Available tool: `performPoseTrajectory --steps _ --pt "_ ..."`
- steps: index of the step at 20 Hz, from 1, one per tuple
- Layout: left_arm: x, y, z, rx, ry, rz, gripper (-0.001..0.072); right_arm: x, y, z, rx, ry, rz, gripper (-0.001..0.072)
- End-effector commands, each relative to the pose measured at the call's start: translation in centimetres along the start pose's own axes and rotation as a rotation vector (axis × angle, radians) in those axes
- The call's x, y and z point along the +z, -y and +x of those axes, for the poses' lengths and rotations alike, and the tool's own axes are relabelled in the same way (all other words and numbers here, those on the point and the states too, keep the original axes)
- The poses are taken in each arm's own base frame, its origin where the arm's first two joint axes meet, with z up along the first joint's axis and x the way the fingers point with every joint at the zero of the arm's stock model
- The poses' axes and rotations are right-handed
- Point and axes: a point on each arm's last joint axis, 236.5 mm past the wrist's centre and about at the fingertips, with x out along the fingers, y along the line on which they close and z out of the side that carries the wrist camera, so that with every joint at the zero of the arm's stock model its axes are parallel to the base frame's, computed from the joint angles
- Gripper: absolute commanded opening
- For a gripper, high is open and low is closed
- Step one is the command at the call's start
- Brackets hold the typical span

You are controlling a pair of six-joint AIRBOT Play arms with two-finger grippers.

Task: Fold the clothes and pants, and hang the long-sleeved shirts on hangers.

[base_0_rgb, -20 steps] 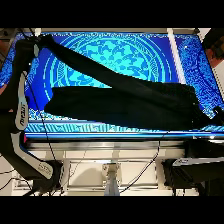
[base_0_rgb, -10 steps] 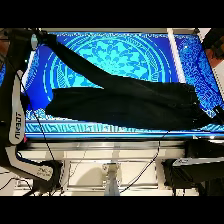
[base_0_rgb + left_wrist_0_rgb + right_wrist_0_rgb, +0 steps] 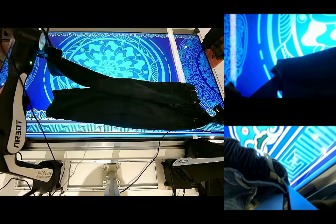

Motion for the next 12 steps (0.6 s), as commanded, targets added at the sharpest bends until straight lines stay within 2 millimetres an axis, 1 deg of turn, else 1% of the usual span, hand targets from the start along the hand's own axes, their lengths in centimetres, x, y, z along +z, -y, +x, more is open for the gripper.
performPoseTrajectory --steps 1,3,5,6,7,8,9,10,11,12 --pt "-1.6 2.6 0.3 -0.089 -0.072 -0.004 0.0018 0.4 -0.1 0.0 0.005 0.015 -0.014 0.0027" --pt "-3.2 3.0 3.9 -0.086 -0.147 -0.001 0.0017 0.3 -0.3 0.0 0.013 0.01 -0.015 0.0027" --pt "-5.2 2.6 9.1 -0.072 -0.22 -0.011 0.0018 0.2 -0.6 0.0 0.024 0.007 -0.028 0.0027" --pt "-5.6 2.1 12.1 -0.063 -0.217 -0.042 0.0018 0.1 -0.6 0.0 0.024 0.006 -0.028 0.0027" --pt "-5.4 1.6 14.7 -0.061 -0.186 -0.107 0.0018 0.1 -0.6 0.0 0.024 0.002 -0.029 0.0027" --pt "-4.6 1.1 16.9 -0.062 -0.133 -0.205 0.0019 -0.1 -0.7 0.0 0.024 -0.003 -0.03 0.0027" --pt "-3.3 0.6 18.8 -0.077 -0.056 -0.325 0.002 -0.1 -0.9 0.0 0.033 -0.006 -0.029 0.0027" --pt "-1.5 0.0 19.9 -0.103 0.037 -0.431 0.0019 -0.3 -1.1 0.0 0.042 -0.011 -0.027 0.0027" --pt "0.6 -0.6 20.3 -0.128 0.13 -0.52 0.002 -0.3 -1.3 0.0 0.052 -0.013 -0.026 0.0027" --pt "3.3 -1.5 19.8 -0.152 0.252 -0.592 0.002 -0.3 -1.6 0.0 0.065 -0.014 -0.023 0.0027"
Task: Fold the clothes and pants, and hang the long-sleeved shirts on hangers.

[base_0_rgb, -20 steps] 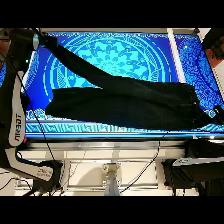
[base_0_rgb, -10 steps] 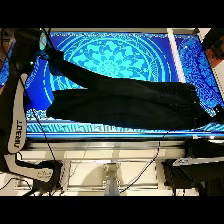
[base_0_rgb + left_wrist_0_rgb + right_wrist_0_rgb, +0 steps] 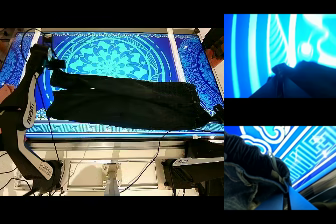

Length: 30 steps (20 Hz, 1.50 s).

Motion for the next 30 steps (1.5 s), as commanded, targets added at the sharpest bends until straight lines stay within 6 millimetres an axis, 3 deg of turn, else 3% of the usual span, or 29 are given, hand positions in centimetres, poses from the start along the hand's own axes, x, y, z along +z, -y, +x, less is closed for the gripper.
performPoseTrajectory --steps 1,4,5,6,7,8,10,12,14,15,16,17,18,21,23,24,26,30 --pt "9.0 0.0 0.6 -0.16 0.395 -0.306 0.002 -0.2 -1.0 0.0 0.04 -0.009 0.004 0.0027" --pt "16.0 1.0 -4.3 -0.297 0.743 -0.368 0.002 -0.1 -1.5 0.1 0.039 -0.006 -0.005 0.0027" --pt "16.9 1.4 -5.0 -0.322 0.805 -0.364 0.0024 0.0 -2.0 0.2 0.038 0.002 -0.016 0.0028" --pt "16.9 1.5 -4.7 -0.327 0.814 -0.365 0.0102 0.1 -2.4 0.2 0.037 0.008 -0.029 0.0029" --pt "16.4 1.5 -4.1 -0.32 0.792 -0.365 0.0307 0.3 -3.0 0.3 0.034 0.019 -0.044 0.0053" --pt "15.7 1.5 -3.2 -0.308 0.753 -0.366 0.0482 0.6 -3.6 0.4 0.032 0.034 -0.059 0.0156" --pt "13.9 1.1 -1.4 -0.269 0.648 -0.369 0.0497 1.2 -4.7 0.5 0.03 0.063 -0.085 0.039" --pt "11.9 0.2 0.0 -0.227 0.549 -0.377 0.0496 1.9 -5.5 0.3 0.03 0.096 -0.103 0.0395" --pt "10.0 -1.0 0.9 -0.182 0.451 -0.386 0.0484 3.3 -5.9 -1.3 0.036 0.153 -0.111 0.0392" --pt "8.9 -1.8 1.3 -0.155 0.394 -0.394 0.0379 4.1 -6.1 -2.4 0.04 0.186 -0.105 0.0388" --pt "7.5 -2.8 1.7 -0.125 0.333 -0.402 0.0167 5.0 -6.4 -3.7 0.047 0.224 -0.087 0.0372" --pt "6.3 -3.8 2.0 -0.096 0.279 -0.408 0.0023 5.6 -6.9 -4.8 0.058 0.254 -0.085 0.0373" --pt "5.3 -4.7 2.4 -0.074 0.24 -0.411 0.0036 5.9 -7.8 -5.6 0.09 0.268 -0.087 0.0373" --pt "0.6 -6.4 4.3 -0.081 0.049 -0.552 0.0245 4.8 -10.3 -5.5 0.2 0.207 -0.082 0.0384" --pt "-2.0 -4.9 5.7 -0.206 -0.084 -0.697 0.0377 3.1 -12.9 -4.3 0.325 0.093 -0.072 0.0398" --pt "-2.3 -3.6 6.1 -0.293 -0.117 -0.727 0.0381 2.7 -14.0 -4.1 0.376 0.059 -0.066 0.0398" --pt "-2.0 -1.0 6.5 -0.467 -0.128 -0.756 0.0568 2.8 -15.6 -4.1 0.441 0.052 -0.06 0.0398" --pt "-2.4 1.7 8.4 -0.575 -0.151 -0.862 0.0568 3.7 -16.7 -4.2 0.453 0.098 -0.066 0.0397"
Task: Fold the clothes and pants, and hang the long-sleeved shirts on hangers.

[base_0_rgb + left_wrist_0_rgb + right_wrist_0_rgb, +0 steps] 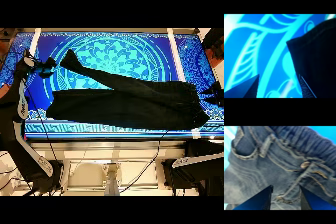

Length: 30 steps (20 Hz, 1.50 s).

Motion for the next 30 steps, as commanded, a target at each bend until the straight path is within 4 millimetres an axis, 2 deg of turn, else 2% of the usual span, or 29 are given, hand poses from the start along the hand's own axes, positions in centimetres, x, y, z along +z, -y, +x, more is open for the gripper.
performPoseTrajectory --steps 1,6,9,12,15,16,17,18,19,20,23,25,26,27,30 --pt "-1.5 1.6 2.2 -0.139 -0.053 -0.119 0.0568 0.6 -1.8 0.6 0.053 0.023 -0.004 0.0397" --pt "0.0 2.7 3.6 -0.184 0.047 -0.181 0.0566 0.9 -2.4 0.9 0.053 0.04 -0.017 0.0397" --pt "0.0 3.0 4.1 -0.187 0.069 -0.177 0.0563 0.9 -2.7 1.1 0.053 0.044 -0.025 0.0397" --pt "-0.6 2.8 4.7 -0.18 0.058 -0.178 0.0459 1.2 -3.0 1.2 0.054 0.058 -0.029 0.0396" --pt "-0.6 2.6 4.9 -0.177 0.057 -0.179 0.0447 1.1 -3.2 1.4 0.054 0.056 -0.035 0.0396" --pt "-0.6 2.6 4.9 -0.177 0.057 -0.179 0.0358 1.2 -3.2 1.4 0.055 0.06 -0.034 0.0396" --pt "-0.6 2.6 4.9 -0.177 0.057 -0.179 0.023 1.3 -3.2 1.4 0.055 0.066 -0.034 0.0396" --pt "-0.6 2.7 4.8 -0.179 0.058 -0.165 0.0067 1.6 -3.2 1.3 0.056 0.076 -0.034 0.0396" --pt "-0.5 2.9 4.6 -0.181 0.063 -0.137 0.0023 1.8 -3.2 1.3 0.056 0.085 -0.034 0.0396" --pt "-0.3 3.2 4.3 -0.185 0.07 -0.105 0.0021 2.1 -3.3 1.3 0.057 0.096 -0.034 0.0396" --pt "0.7 5.3 2.0 -0.209 0.096 0.03 0.0018 3.9 -3.1 1.1 0.049 0.175 -0.035 0.0397" --pt "0.9 5.8 -0.8 -0.152 0.086 0.196 0.0017 6.1 -2.6 0.6 0.028 0.266 -0.036 0.0398" --pt "0.7 5.3 -2.3 -0.085 0.066 0.3 0.0017 6.9 -2.4 0.6 0.022 0.301 -0.036 0.042" --pt "0.6 3.9 -4.2 0.025 0.038 0.384 0.0017 7.5 -2.2 0.7 0.021 0.317 -0.035 0.0455" --pt "0.3 -1.5 -10.0 0.403 -0.055 0.584 0.0017 7.8 -2.1 2.6 0.029 0.243 -0.085 0.0456"
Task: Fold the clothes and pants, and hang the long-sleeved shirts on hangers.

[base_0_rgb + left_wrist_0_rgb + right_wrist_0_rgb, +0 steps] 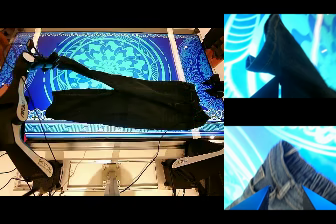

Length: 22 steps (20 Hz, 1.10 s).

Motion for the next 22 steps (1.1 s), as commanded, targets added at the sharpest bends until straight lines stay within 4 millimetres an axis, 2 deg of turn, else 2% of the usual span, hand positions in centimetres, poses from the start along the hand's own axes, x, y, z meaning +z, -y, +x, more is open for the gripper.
performPoseTrajectory --steps 1,3,6,8,10,12,18,19,21,22 --pt "-2.1 -7.0 -6.9 0.422 -0.178 0.262 0.0018 0.5 0.4 1.9 0.009 -0.047 -0.052 0.0463" --pt "-3.8 -7.8 -8.1 0.474 -0.263 0.268 0.0018 0.7 0.6 3.0 0.016 -0.076 -0.052 0.0464" --pt "-5.7 -7.8 -7.8 0.482 -0.334 0.269 0.0018 1.3 0.2 4.2 0.052 -0.091 -0.041 0.0464" --pt "-6.2 -7.3 -7.3 0.477 -0.347 0.28 0.0018 1.3 -1.0 4.9 0.119 -0.105 -0.024 0.0464" --pt "-6.8 -6.7 -6.7 0.471 -0.359 0.295 0.0018 0.4 -3.1 5.4 0.221 -0.155 -0.053 0.0464" --pt "-7.4 -6.2 -6.0 0.466 -0.373 0.309 0.0018 -0.4 -3.5 6.1 0.226 -0.188 -0.066 0.0487" --pt "-8.7 -5.2 -4.7 0.456 -0.401 0.339 0.0017 -3.1 -4.3 7.5 0.227 -0.278 -0.115 0.0482" --pt "-8.8 -5.3 -4.5 0.457 -0.406 0.338 0.0018 -3.3 -4.5 7.6 0.226 -0.28 -0.12 0.0425" --pt "-9.0 -5.5 -4.3 0.459 -0.412 0.338 0.0018 -2.9 -5.0 7.8 0.233 -0.261 -0.123 0.0054" --pt "-9.1 -5.5 -4.2 0.459 -0.414 0.337 0.0018 -2.3 -5.3 7.6 0.238 -0.241 -0.127 0.0028"
